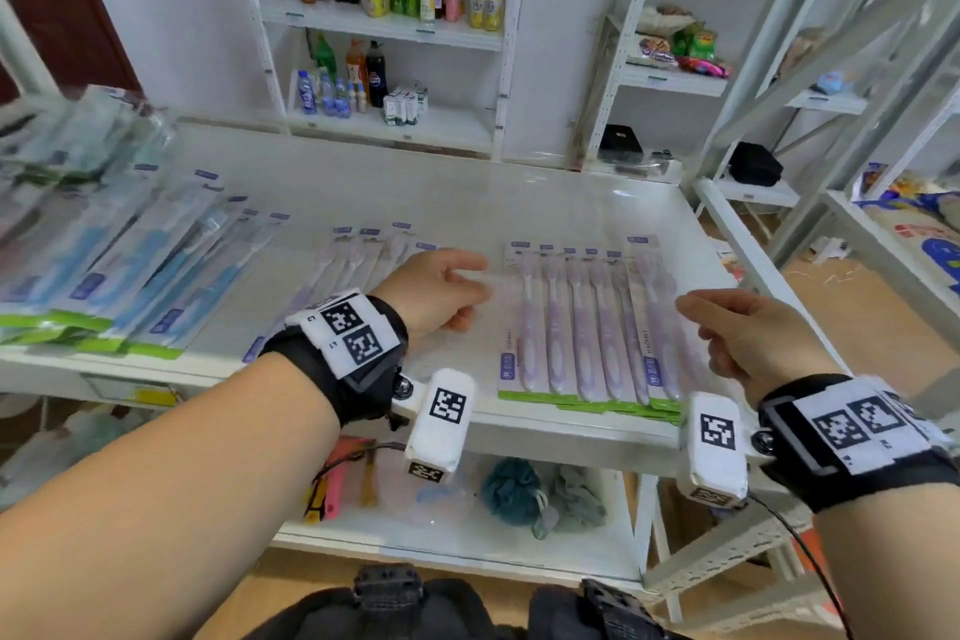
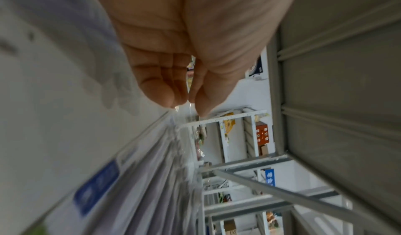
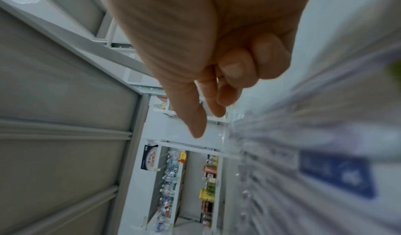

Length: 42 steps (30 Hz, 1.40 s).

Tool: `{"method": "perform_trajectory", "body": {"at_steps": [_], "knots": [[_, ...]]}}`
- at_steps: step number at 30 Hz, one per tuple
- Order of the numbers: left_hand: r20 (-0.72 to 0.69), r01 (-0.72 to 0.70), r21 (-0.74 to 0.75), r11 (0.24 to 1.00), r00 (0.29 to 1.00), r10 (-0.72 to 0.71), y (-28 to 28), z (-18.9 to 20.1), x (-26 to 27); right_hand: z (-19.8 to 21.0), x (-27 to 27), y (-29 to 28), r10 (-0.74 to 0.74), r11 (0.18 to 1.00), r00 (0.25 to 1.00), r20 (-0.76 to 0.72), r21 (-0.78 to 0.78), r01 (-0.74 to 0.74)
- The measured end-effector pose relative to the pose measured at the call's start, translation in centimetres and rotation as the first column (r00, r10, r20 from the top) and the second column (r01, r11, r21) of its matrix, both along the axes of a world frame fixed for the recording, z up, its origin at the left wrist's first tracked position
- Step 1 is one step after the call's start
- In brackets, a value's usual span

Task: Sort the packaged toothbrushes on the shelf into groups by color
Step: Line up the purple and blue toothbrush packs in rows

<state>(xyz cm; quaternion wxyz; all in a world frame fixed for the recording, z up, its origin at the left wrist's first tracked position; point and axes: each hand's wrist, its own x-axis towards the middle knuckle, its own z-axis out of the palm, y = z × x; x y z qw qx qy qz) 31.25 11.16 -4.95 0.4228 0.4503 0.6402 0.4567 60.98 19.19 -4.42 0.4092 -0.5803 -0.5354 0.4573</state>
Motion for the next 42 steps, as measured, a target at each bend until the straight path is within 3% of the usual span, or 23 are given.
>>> {"method": "perform_trajectory", "body": {"at_steps": [3, 7, 13, 16, 21, 27, 35, 42], "knots": [[-0.046, -0.144, 0.027, 0.989, 0.988, 0.145, -1.5, 1.0, -3.8, 1.9, -3.3, -0.3, 0.100, 0.994, 0.995, -0.020, 0.053, -0.099], [-0.259, -0.315, -0.002, 0.949, 0.917, 0.304, -3.9, 0.8, -9.6, 3.4, -9.5, -1.7, 0.273, 0.961, 0.962, -0.019, 0.053, -0.272], [-0.490, -0.323, -0.144, 0.935, 0.844, 0.216, -7.0, 0.2, -13.4, 3.0, -18.1, -3.6, 0.449, 0.888, 0.894, 0.014, -0.120, -0.444], [-0.524, -0.326, -0.156, 0.932, 0.827, 0.201, -7.5, -0.2, -14.0, 2.1, -21.1, -4.4, 0.515, 0.854, 0.844, 0.152, -0.176, -0.489], [-0.537, -0.275, -0.199, 0.941, 0.834, 0.130, -7.8, -0.7, -14.4, 0.7, -23.7, -5.9, 0.558, 0.809, 0.553, 0.619, -0.256, -0.529], [-0.599, -0.211, -0.281, 0.936, 0.801, 0.001, -7.9, -0.3, -14.8, -0.1, -25.2, -6.9, 0.466, 0.817, 0.330, 0.821, -0.256, -0.517], [-0.716, -0.176, -0.430, 0.886, 0.663, -0.216, -7.9, 1.3, -14.8, 0.2, -24.9, -6.4, 0.420, 0.869, 0.253, 0.872, -0.305, -0.391], [-0.715, -0.168, -0.464, 0.870, 0.650, -0.256, -8.0, 1.8, -14.8, 0.0, -24.8, -6.5, 0.406, 0.892, 0.342, 0.848, -0.286, -0.350]]}}
